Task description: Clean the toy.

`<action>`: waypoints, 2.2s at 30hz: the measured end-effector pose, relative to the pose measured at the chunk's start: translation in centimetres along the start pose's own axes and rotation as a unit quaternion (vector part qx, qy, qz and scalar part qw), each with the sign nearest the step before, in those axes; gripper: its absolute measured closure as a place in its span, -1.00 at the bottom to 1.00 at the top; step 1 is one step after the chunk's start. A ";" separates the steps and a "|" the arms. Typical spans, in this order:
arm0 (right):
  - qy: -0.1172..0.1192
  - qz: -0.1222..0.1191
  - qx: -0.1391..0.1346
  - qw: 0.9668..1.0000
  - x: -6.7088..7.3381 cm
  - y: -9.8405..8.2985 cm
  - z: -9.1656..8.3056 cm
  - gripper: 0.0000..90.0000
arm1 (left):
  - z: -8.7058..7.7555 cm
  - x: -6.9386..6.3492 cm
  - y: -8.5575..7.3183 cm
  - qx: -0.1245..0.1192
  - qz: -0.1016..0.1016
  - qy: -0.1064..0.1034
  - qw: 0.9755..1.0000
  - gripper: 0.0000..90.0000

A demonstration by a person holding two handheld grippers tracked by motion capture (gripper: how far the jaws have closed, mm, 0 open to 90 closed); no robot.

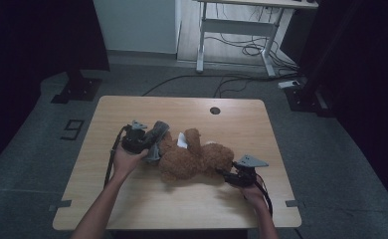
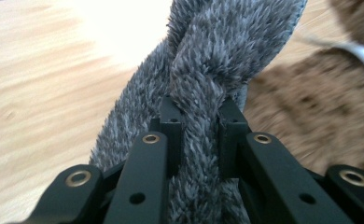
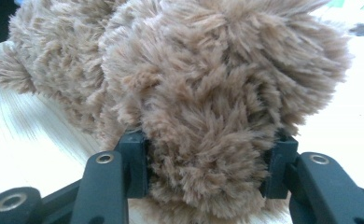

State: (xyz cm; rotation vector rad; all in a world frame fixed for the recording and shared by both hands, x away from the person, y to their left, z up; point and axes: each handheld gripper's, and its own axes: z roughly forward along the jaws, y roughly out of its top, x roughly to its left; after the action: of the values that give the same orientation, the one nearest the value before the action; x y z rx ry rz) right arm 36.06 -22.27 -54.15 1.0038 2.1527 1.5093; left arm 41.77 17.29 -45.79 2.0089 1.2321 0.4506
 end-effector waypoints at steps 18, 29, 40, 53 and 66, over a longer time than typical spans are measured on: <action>-0.001 0.002 0.002 1.000 -0.1 -0.1 -0.1 0.06 | -3.5 -6.6 2.4 -0.075 0.063 -0.086 0.992 0.70; -0.001 0.004 -0.001 1.000 -0.1 0.0 0.0 0.06 | 1.1 -8.2 1.8 -0.039 0.054 -0.086 0.994 0.70; -0.002 0.005 -0.003 1.000 0.0 0.0 0.1 0.06 | 0.1 -3.1 0.0 -0.011 0.020 -0.048 0.999 0.70; -0.005 0.000 0.000 1.000 -0.1 0.0 0.0 0.06 | -0.6 -6.1 3.8 -0.041 0.053 -0.045 0.997 0.69; -0.009 -0.004 0.003 1.000 0.1 0.0 -0.1 -0.06 | 1.8 -7.4 2.4 -0.017 0.049 -0.089 0.995 0.70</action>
State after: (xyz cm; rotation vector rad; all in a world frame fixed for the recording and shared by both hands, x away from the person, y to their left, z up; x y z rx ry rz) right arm 35.96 -22.26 -54.13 1.0049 2.1477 1.4846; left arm 40.78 9.44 -44.72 2.0399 1.0143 0.3289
